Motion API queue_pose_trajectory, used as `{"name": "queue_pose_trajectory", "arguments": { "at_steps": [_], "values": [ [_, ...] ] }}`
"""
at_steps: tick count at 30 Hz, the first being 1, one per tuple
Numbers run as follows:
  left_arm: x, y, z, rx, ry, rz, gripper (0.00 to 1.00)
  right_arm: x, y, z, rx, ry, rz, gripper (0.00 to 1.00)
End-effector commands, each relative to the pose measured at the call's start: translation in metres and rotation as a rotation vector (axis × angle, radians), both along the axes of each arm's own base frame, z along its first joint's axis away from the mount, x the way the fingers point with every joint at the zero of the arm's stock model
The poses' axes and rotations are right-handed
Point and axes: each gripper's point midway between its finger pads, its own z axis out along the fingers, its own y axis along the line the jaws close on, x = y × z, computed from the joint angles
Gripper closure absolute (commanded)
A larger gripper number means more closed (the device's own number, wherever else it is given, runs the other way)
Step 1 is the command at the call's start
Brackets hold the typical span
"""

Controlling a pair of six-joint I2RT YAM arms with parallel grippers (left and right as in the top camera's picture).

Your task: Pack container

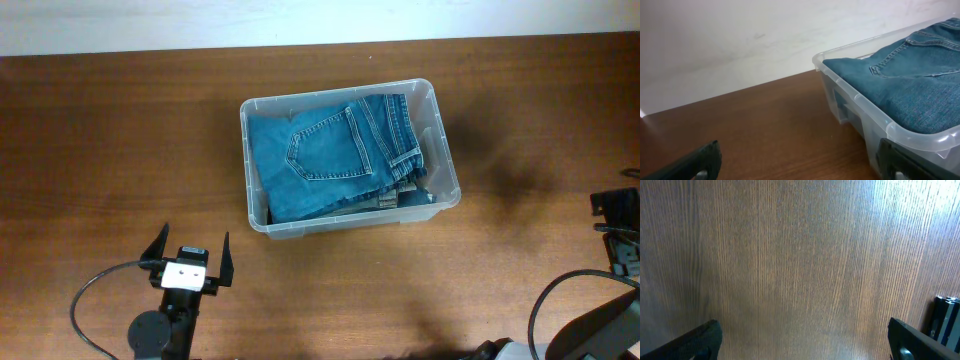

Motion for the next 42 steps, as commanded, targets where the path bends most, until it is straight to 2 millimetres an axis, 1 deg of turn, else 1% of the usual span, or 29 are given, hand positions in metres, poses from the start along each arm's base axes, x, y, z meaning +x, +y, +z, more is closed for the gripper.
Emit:
{"name": "queue_pose_trajectory", "arguments": {
  "at_steps": [1,24,27,30,33,35,36,42],
  "values": [
    [-0.001,-0.001,0.000,0.015,-0.003,-0.011,0.01,-0.003,-0.002,0.002,-0.013,0.002,-0.015,0.02],
    [-0.001,-0.001,0.000,0.015,-0.003,-0.011,0.01,-0.003,-0.001,0.001,-0.010,0.005,-0.013,0.02],
    [-0.001,-0.001,0.000,0.015,-0.003,-0.011,0.01,-0.004,-0.001,0.013,-0.039,-0.024,-0.013,0.02],
    [-0.001,-0.001,0.000,0.015,-0.003,-0.011,0.01,-0.007,0.005,0.032,-0.093,-0.079,-0.009,0.02],
    [-0.001,-0.001,0.000,0.015,-0.003,-0.011,0.01,-0.013,0.018,0.052,-0.160,-0.151,0.010,0.02],
    [-0.001,-0.001,0.000,0.015,-0.003,-0.012,0.01,-0.016,0.035,0.061,-0.202,-0.202,0.047,0.02],
    [-0.001,-0.001,0.000,0.015,-0.003,-0.011,0.01,-0.017,0.045,0.063,-0.217,-0.224,0.070,0.02],
    [-0.001,-0.001,0.000,0.015,-0.003,-0.011,0.01,-0.025,0.117,0.074,-0.282,-0.378,0.295,0.02]
  ]
}}
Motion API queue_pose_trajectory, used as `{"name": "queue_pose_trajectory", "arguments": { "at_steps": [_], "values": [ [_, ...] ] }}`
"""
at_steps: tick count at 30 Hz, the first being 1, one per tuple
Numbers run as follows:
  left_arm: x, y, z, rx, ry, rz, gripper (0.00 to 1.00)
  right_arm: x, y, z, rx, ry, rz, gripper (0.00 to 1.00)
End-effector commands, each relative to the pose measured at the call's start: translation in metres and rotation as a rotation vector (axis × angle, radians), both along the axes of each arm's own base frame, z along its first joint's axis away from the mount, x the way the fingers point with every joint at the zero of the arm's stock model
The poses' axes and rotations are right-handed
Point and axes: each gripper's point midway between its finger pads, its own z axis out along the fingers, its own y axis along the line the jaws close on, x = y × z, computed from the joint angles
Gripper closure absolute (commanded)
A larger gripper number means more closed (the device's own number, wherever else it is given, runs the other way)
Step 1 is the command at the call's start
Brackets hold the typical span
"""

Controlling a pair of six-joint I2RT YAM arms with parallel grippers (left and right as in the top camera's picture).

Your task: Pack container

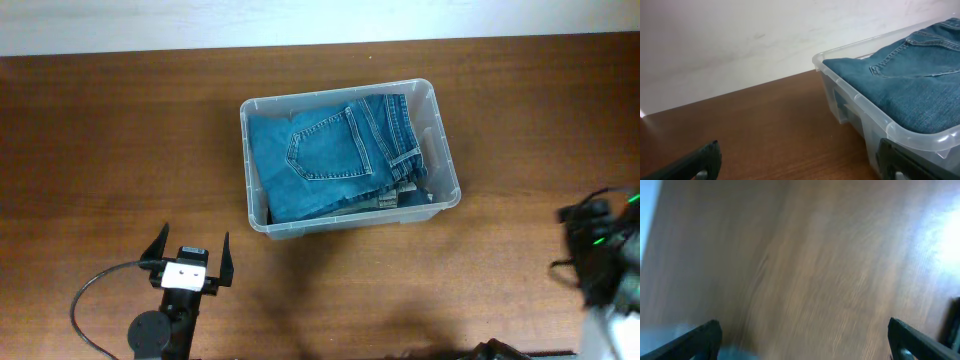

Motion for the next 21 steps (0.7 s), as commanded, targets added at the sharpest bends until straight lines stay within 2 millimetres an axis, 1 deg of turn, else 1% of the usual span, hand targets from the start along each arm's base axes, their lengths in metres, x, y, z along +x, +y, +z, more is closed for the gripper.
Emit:
{"name": "queue_pose_trajectory", "arguments": {
  "at_steps": [1,4,6,8,11,13,17,19,21],
  "values": [
    [-0.001,-0.001,0.000,0.015,-0.003,-0.011,0.01,-0.006,0.031,0.003,-0.050,-0.060,0.107,0.02],
    [-0.001,-0.001,0.000,0.015,-0.003,-0.011,0.01,-0.021,0.033,0.018,-0.174,-0.093,0.115,0.02],
    [-0.001,-0.001,0.000,0.015,-0.003,-0.011,0.01,-0.028,0.039,0.024,-0.223,-0.128,0.142,0.02],
    [-0.001,-0.001,0.000,0.015,-0.003,-0.011,0.01,-0.028,0.046,0.031,-0.260,-0.186,0.182,0.02],
    [-0.001,-0.001,0.000,0.015,-0.003,-0.011,0.01,-0.022,0.060,0.035,-0.285,-0.281,0.252,0.02],
    [-0.001,-0.001,0.000,0.015,-0.003,-0.011,0.01,-0.017,0.067,0.031,-0.290,-0.333,0.293,0.02],
    [-0.001,-0.001,0.000,0.015,-0.003,-0.011,0.01,-0.002,0.078,0.009,-0.319,-0.390,0.372,0.02],
    [-0.001,-0.001,0.000,0.015,-0.003,-0.011,0.01,0.009,0.084,-0.003,-0.340,-0.428,0.433,0.02],
    [-0.001,-0.001,0.000,0.015,-0.003,-0.011,0.01,0.024,0.096,-0.008,-0.388,-0.486,0.537,0.01]
  ]
}}
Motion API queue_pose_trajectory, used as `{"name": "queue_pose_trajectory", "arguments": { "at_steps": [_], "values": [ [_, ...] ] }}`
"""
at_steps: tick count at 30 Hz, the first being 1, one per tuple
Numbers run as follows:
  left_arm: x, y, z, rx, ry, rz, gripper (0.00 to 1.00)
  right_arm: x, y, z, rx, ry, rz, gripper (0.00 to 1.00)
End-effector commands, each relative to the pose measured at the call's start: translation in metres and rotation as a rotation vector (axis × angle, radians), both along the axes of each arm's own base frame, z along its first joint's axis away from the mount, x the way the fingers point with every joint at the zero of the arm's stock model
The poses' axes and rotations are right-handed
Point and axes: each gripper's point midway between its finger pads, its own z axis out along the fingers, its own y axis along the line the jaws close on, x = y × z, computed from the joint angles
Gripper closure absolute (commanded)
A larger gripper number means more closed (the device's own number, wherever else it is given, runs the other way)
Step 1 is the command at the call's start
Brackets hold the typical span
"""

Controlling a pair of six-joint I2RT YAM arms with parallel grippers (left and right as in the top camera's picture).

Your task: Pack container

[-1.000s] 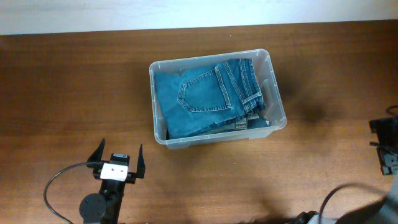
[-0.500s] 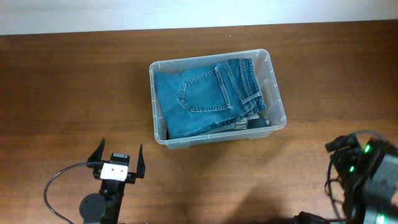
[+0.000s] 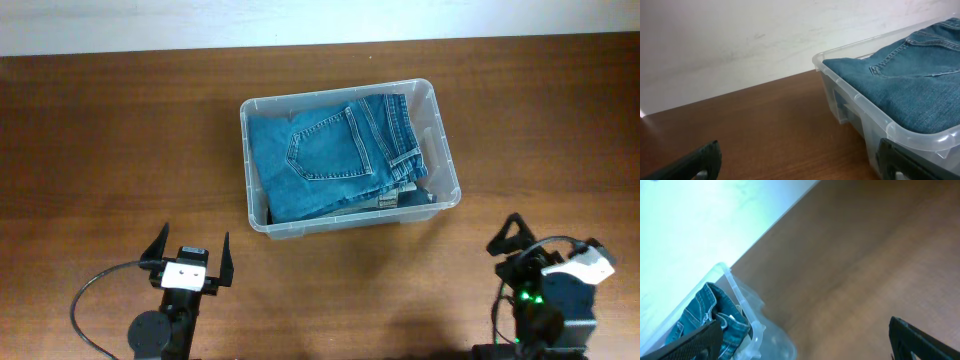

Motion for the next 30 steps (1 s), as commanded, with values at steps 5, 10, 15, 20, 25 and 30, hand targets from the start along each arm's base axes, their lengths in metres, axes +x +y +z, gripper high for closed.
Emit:
{"name": "queue_pose_trajectory", "arguments": {
  "at_steps": [5,10,15,20,25,30],
  "values": [
    [-0.001,-0.001,0.000,0.015,-0.004,-0.011,0.01,0.027,0.036,-0.016,-0.230,-0.108,0.296,0.02],
    [-0.001,-0.001,0.000,0.015,-0.004,-0.011,0.01,0.032,0.040,-0.021,-0.254,-0.180,0.310,0.01],
    [-0.001,-0.001,0.000,0.015,-0.004,-0.011,0.01,0.033,0.045,-0.019,-0.263,-0.262,0.323,0.02],
    [-0.001,-0.001,0.000,0.015,-0.004,-0.011,0.01,0.036,0.049,-0.019,-0.269,-0.327,0.337,0.02],
    [-0.001,-0.001,0.000,0.015,-0.004,-0.011,0.01,0.039,0.054,-0.019,-0.278,-0.381,0.362,0.02],
    [-0.001,-0.001,0.000,0.015,-0.004,-0.011,0.01,0.040,0.065,-0.015,-0.375,-0.413,0.435,0.02]
  ]
}}
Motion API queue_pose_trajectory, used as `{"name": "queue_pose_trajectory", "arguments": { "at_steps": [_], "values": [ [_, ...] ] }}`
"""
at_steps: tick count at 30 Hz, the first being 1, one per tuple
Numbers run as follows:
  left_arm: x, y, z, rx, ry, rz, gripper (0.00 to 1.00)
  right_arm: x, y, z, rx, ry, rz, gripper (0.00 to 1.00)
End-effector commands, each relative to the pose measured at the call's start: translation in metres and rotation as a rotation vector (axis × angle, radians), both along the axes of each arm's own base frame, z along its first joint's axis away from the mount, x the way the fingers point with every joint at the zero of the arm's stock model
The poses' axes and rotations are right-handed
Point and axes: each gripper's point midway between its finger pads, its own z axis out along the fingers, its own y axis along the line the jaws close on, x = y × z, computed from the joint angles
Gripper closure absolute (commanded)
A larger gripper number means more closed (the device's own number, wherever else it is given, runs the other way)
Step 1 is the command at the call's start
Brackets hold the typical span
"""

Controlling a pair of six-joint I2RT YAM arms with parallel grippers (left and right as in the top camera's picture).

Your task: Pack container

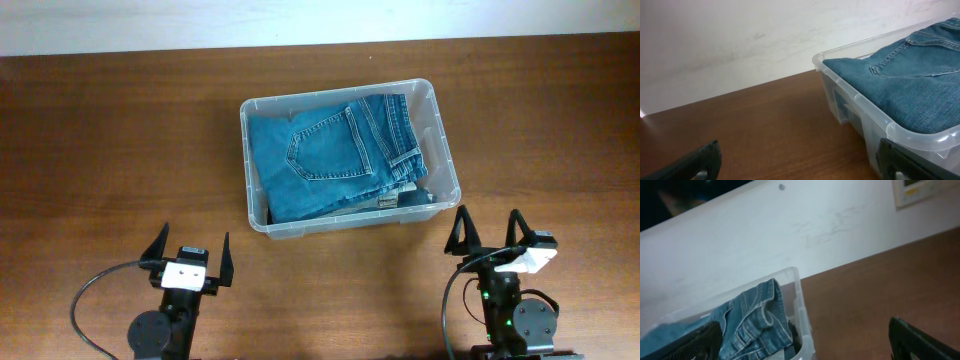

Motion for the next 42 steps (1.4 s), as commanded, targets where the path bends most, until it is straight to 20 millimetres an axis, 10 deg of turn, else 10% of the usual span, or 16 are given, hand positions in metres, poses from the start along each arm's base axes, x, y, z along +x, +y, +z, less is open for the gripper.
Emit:
{"name": "queue_pose_trajectory", "arguments": {
  "at_steps": [1,11,42],
  "values": [
    [-0.001,-0.001,0.000,0.015,-0.003,-0.011,0.01,-0.001,0.012,0.000,-0.075,-0.015,0.058,0.02],
    [-0.001,-0.001,0.000,0.015,-0.003,-0.011,0.01,-0.001,0.005,-0.036,-0.099,0.133,0.024,0.02],
    [-0.001,-0.001,0.000,0.015,-0.003,-0.011,0.01,-0.001,0.005,-0.035,-0.148,0.129,0.026,0.02]
  ]
}}
